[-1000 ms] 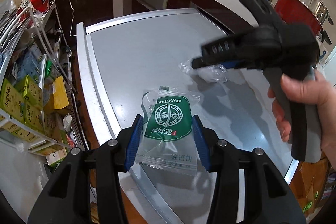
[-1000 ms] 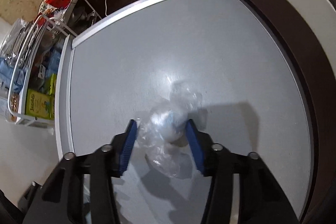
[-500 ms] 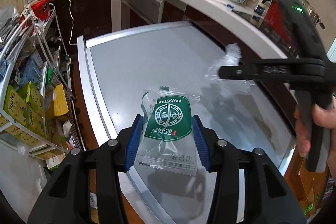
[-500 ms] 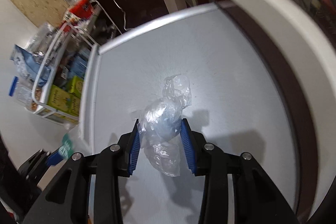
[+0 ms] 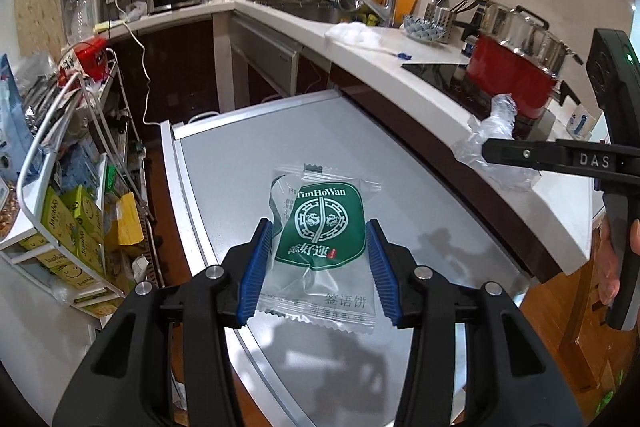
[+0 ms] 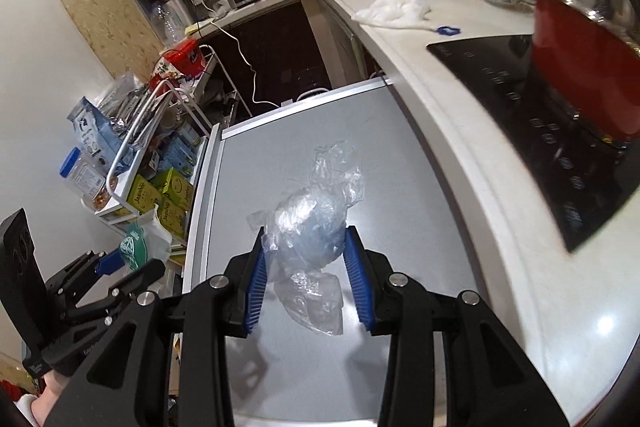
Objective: Collect trash
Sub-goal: 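Carry the packet with the left tool while the right tool carries the plastic bag to the bag, then open the left tool over the paper bag while the right tool releases the plastic bag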
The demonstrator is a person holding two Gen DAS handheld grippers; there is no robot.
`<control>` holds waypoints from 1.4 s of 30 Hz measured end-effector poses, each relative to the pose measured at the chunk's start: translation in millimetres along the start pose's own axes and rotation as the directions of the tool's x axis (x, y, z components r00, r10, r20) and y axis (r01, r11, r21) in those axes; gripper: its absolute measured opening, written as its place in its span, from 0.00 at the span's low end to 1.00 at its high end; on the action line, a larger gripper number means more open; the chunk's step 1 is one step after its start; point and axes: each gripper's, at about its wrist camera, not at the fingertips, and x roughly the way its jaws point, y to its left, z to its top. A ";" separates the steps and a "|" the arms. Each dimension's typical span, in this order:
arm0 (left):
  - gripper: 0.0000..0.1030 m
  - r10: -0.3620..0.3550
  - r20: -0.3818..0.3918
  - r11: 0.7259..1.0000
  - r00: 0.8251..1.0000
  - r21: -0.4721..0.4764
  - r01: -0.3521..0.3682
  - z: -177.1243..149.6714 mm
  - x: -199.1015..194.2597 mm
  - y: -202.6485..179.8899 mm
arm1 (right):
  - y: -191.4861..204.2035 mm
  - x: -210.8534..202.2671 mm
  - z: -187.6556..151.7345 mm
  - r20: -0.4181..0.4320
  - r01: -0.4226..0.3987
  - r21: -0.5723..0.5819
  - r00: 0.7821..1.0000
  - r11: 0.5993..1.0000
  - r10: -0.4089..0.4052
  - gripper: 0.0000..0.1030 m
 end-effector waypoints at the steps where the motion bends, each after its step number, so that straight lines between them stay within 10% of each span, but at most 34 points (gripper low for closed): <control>1: 0.47 0.001 0.006 1.000 1.000 0.001 -0.001 -0.8 -5.2 -3.1 | 0.0 -7.7 -3.8 0.005 -0.001 -0.005 1.000 1.000 0.001 0.36; 23: 0.47 -0.016 0.064 1.000 0.998 0.027 0.014 -60.9 -112.6 -65.9 | 2.0 -112.7 -112.6 -0.057 -0.072 -0.144 0.996 0.987 0.065 0.36; 34: 0.47 -0.056 -0.105 0.994 0.993 0.083 0.065 -129.2 -109.3 -102.4 | -11.9 -97.0 -187.9 -0.263 -0.097 -0.148 0.963 0.984 0.056 0.36; 42: 0.47 -0.026 -0.302 0.989 0.953 0.134 0.069 -202.1 -45.4 -122.2 | -23.1 -26.9 -255.5 -0.427 -0.073 -0.157 0.904 0.985 -0.001 0.36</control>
